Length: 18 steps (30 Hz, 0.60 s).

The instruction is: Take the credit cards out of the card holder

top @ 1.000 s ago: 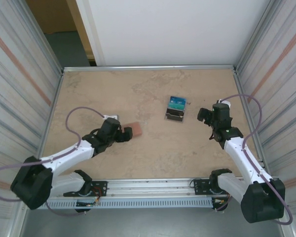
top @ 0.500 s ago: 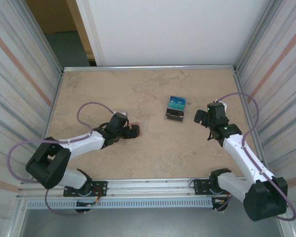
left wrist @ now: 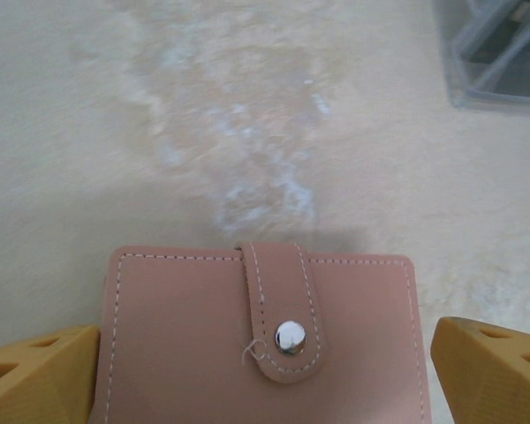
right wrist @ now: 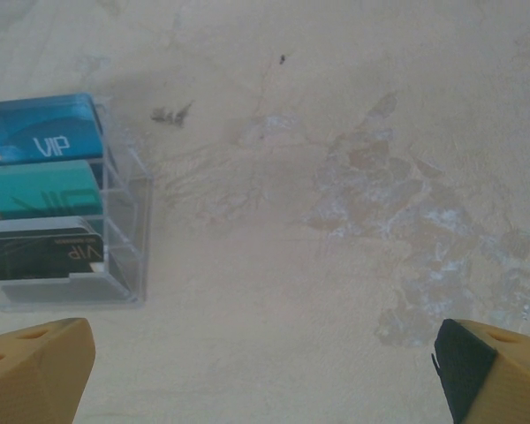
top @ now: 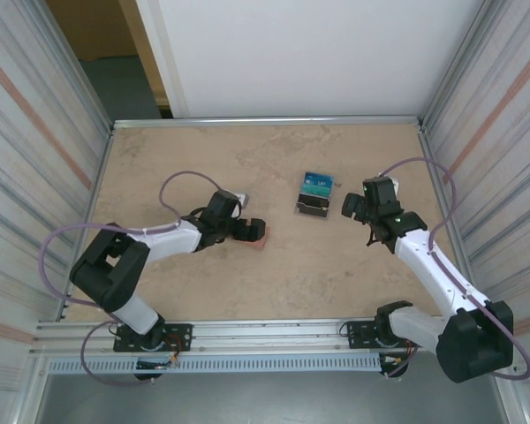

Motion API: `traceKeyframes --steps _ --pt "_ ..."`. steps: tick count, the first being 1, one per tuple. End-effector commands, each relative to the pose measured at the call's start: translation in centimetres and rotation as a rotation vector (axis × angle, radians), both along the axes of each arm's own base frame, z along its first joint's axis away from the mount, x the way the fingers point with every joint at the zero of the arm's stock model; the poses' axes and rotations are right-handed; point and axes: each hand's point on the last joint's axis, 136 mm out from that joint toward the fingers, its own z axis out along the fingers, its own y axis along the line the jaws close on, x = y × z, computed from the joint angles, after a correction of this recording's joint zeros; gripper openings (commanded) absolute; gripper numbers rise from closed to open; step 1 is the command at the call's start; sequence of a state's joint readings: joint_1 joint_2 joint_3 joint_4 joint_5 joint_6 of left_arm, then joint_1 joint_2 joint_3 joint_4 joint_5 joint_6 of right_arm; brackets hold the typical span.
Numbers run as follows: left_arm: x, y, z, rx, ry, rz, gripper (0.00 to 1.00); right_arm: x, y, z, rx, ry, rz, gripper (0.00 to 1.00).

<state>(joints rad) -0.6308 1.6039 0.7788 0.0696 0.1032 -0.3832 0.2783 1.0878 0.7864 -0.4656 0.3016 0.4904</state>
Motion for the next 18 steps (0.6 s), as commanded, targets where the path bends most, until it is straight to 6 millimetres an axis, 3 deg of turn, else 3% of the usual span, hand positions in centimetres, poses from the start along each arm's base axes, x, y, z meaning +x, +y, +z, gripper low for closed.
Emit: traceKeyframes --steps 1,5,8,14,18 --pt "0.0 -3.4 2.0 -0.044 -0.064 -0.183 0.95 0.1 0.5 1.1 0.012 0.001 -0.003 0.99" --pt "-0.2 -4.7 2.0 -0.064 -0.062 -0.248 0.94 -0.1 1.5 1.2 0.030 0.024 0.028 0.99" --pt "0.0 -4.2 2.5 -0.046 -0.081 -0.212 0.93 -0.6 2.8 0.9 0.040 0.074 0.073 0.99" --pt "0.1 1.0 2.6 0.069 -0.031 0.086 0.82 -1.8 7.2 -0.6 0.141 0.175 0.222 0.93" --pt "-1.4 2.4 2.2 0.083 0.011 0.175 0.79 -2.4 11.2 -1.0 0.258 0.205 0.352 0.87"
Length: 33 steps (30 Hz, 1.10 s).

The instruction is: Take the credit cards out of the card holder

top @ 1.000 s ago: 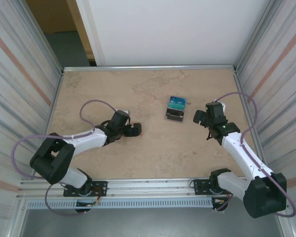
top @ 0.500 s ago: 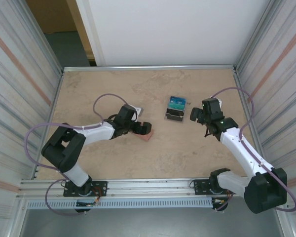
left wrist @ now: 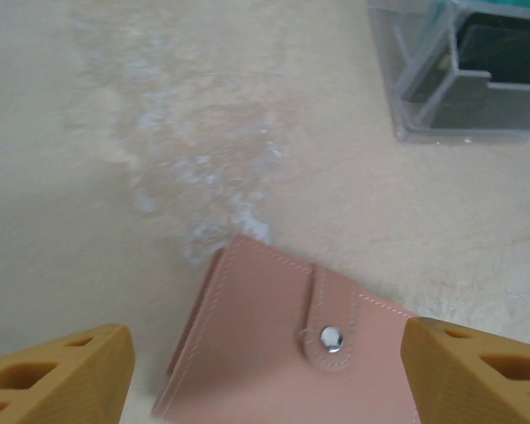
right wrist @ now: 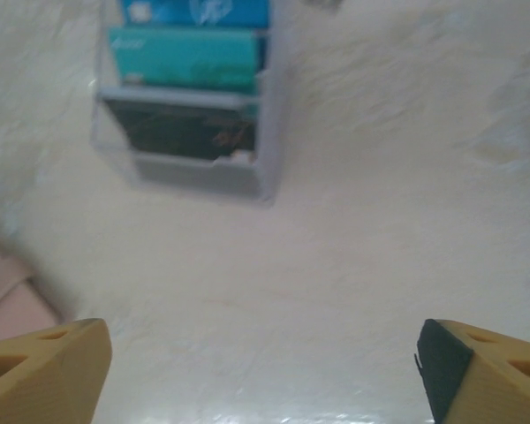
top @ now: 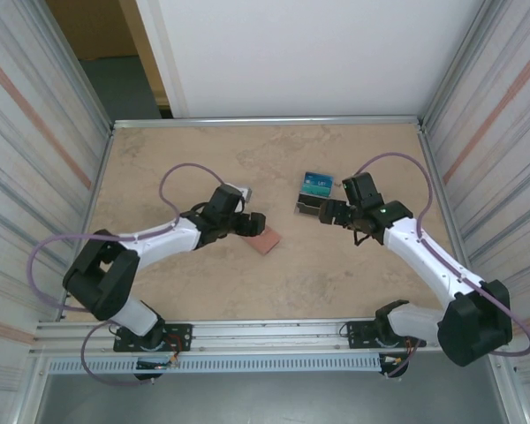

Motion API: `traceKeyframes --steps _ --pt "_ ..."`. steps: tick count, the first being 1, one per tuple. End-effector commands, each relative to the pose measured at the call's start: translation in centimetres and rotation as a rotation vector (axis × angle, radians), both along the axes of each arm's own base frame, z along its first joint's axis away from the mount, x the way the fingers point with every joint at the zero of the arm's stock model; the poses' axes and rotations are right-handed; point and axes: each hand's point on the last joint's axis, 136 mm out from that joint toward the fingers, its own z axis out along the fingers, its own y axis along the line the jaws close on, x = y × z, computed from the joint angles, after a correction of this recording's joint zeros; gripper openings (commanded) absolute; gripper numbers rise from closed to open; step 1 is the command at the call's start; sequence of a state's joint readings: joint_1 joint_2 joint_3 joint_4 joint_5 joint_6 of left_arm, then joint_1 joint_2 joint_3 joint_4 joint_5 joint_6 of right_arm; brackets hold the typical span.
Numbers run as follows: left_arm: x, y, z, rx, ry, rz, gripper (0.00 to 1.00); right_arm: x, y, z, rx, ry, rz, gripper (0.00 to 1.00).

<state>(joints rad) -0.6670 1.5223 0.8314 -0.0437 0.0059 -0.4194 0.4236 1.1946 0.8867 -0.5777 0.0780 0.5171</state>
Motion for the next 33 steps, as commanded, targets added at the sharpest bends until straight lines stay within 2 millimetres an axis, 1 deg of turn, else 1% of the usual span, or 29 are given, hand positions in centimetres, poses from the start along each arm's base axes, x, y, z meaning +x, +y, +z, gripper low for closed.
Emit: traceKeyframes --steps 1,4,6,8,11,16,20,24,29,33 --pt "-2.0 2.2 -1.2 0.044 0.072 0.131 0.79 -0.8 4.1 0.2 0.148 0.051 0.115 0.86" --pt "-3.1 1.7 -2.0 0.014 0.114 0.153 0.78 -0.8 6.9 0.0 0.225 0.071 0.201 0.81" --pt "-3.6 1.5 -2.6 0.007 0.128 0.172 0.77 -0.7 8.2 -0.5 0.251 0.093 0.242 0.76" --pt "-3.9 1.2 -3.2 -0.018 0.145 0.193 0.75 -0.5 9.2 -1.4 0.252 0.125 0.272 0.70" --pt "-4.0 1.1 -3.8 -0.061 0.163 0.228 0.71 -0.2 10.5 -2.9 0.250 0.160 0.304 0.64" --pt "-3.4 0.2 -3.7 -0.150 0.149 0.250 0.69 0.4 12.1 -5.3 0.255 0.215 0.323 0.55" --pt "-3.1 -0.1 -4.0 -0.177 0.160 0.269 0.70 1.0 13.5 -6.5 0.268 0.236 0.341 0.43" --pt "-3.1 -0.4 -4.9 -0.194 0.193 0.276 0.70 1.2 15.0 -7.9 0.287 0.269 0.362 0.40" --pt "-3.2 -0.8 -5.4 -0.226 0.212 0.279 0.72 1.2 15.7 -9.5 0.295 0.306 0.366 0.32" --pt "-3.0 -1.0 -5.3 -0.238 0.207 0.278 0.73 0.9 16.4 -10.7 0.316 0.335 0.367 0.25"
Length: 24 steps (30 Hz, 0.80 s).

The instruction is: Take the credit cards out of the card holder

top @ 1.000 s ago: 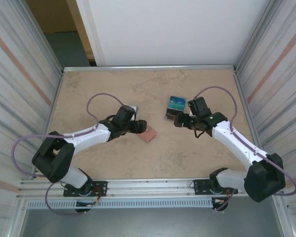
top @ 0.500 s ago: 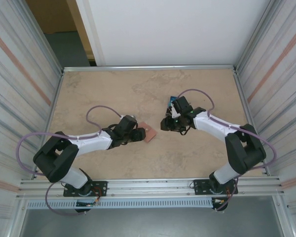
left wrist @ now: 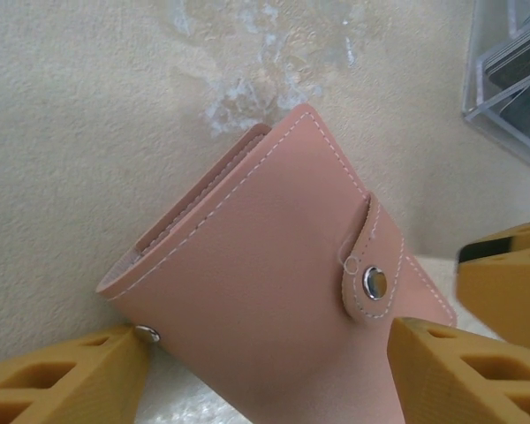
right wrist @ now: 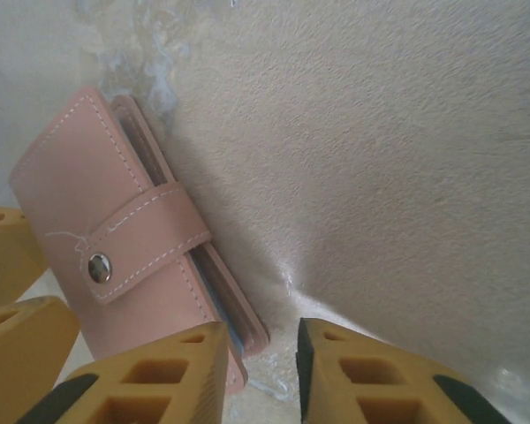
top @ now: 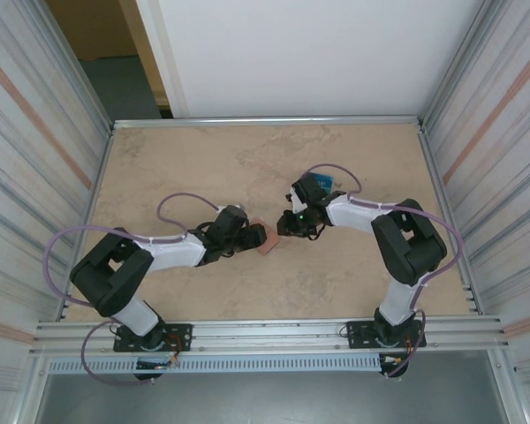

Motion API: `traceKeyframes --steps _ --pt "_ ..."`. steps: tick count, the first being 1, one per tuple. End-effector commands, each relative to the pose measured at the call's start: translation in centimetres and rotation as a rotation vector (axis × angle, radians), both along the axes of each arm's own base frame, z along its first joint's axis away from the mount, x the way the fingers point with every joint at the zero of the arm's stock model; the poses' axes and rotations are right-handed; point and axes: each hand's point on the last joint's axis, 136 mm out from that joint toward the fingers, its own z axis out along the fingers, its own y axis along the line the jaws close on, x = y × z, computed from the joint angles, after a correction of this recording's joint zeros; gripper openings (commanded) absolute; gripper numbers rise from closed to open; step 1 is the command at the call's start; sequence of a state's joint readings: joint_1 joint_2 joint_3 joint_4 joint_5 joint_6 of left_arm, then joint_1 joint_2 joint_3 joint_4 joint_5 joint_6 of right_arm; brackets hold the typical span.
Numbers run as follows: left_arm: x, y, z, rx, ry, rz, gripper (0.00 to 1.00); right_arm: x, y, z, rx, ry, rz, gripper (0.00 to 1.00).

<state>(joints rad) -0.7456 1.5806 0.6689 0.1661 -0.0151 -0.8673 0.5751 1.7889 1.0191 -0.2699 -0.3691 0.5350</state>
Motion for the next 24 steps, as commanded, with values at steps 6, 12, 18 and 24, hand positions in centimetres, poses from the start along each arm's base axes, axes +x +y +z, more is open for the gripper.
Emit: traceKeyframes --steps 6,12,18,24 --pt "0.4 -0.8 0.0 -0.064 -0.004 -0.001 0.72 -0.3 1.6 -1.2 0.043 0.038 -0.019 0.18" --pt "1.1 -2.2 1.4 -0.119 -0.071 -0.050 0.64 -0.7 1.6 -2.2 0.041 0.072 -0.036 0.14" --pt "1.3 -2.5 2.5 -0.131 -0.124 -0.065 0.59 -0.7 1.4 -2.6 0.030 0.079 -0.047 0.12" --pt "1.3 -2.2 2.3 -0.126 -0.132 -0.053 0.48 -0.6 1.4 -2.8 0.025 0.081 -0.055 0.11"
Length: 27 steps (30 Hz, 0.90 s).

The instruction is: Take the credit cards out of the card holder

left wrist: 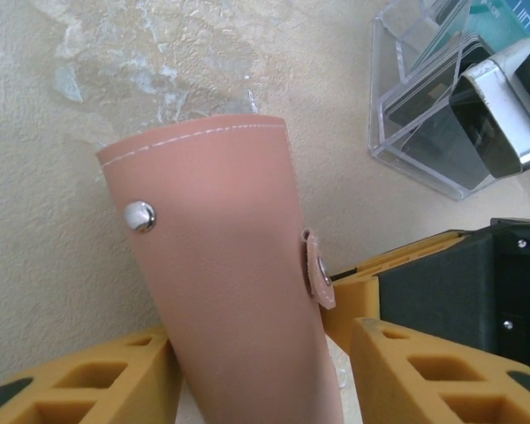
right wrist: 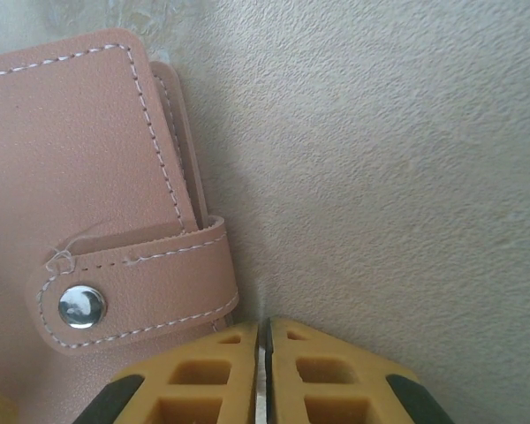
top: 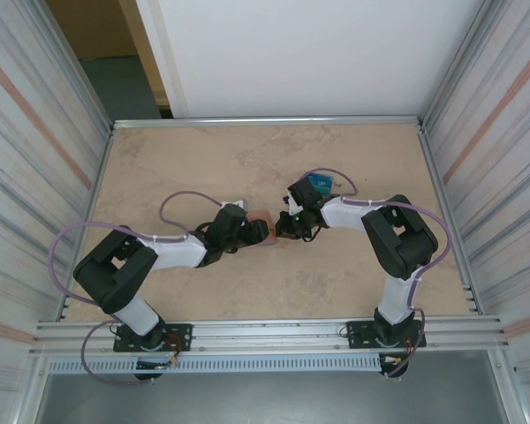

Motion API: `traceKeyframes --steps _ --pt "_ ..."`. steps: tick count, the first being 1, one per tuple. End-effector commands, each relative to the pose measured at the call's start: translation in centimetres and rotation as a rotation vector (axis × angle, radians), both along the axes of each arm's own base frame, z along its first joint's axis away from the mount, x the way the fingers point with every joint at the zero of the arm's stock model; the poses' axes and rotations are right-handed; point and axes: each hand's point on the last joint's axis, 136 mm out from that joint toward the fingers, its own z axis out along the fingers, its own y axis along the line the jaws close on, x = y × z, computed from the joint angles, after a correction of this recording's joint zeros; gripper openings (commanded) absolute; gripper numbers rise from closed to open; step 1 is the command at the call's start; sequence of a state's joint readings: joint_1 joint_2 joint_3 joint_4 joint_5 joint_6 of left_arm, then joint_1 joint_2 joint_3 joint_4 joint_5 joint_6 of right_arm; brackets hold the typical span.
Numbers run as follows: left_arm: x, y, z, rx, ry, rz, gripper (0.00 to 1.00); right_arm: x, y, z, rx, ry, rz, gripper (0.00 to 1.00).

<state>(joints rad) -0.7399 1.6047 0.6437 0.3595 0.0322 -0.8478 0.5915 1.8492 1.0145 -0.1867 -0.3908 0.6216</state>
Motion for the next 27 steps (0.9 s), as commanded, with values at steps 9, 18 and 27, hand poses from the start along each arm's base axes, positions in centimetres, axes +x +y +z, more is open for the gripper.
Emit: traceKeyframes --steps 9,18,27 --pt "0.2 -0.7 0.2 -0.040 -0.027 -0.008 0.29 -0.8 -0.1 -1.4 -0.013 0.042 -0.013 0.10" --pt "0.2 -0.4 1.0 -0.046 -0.034 -0.026 0.06 -0.2 -1.3 0.3 -0.016 -0.003 -0.050 0.11" --pt "0.0 0.8 5.3 -0.084 -0.110 -0.137 0.00 0.5 -3.5 5.6 0.006 -0.143 -0.111 0.19"
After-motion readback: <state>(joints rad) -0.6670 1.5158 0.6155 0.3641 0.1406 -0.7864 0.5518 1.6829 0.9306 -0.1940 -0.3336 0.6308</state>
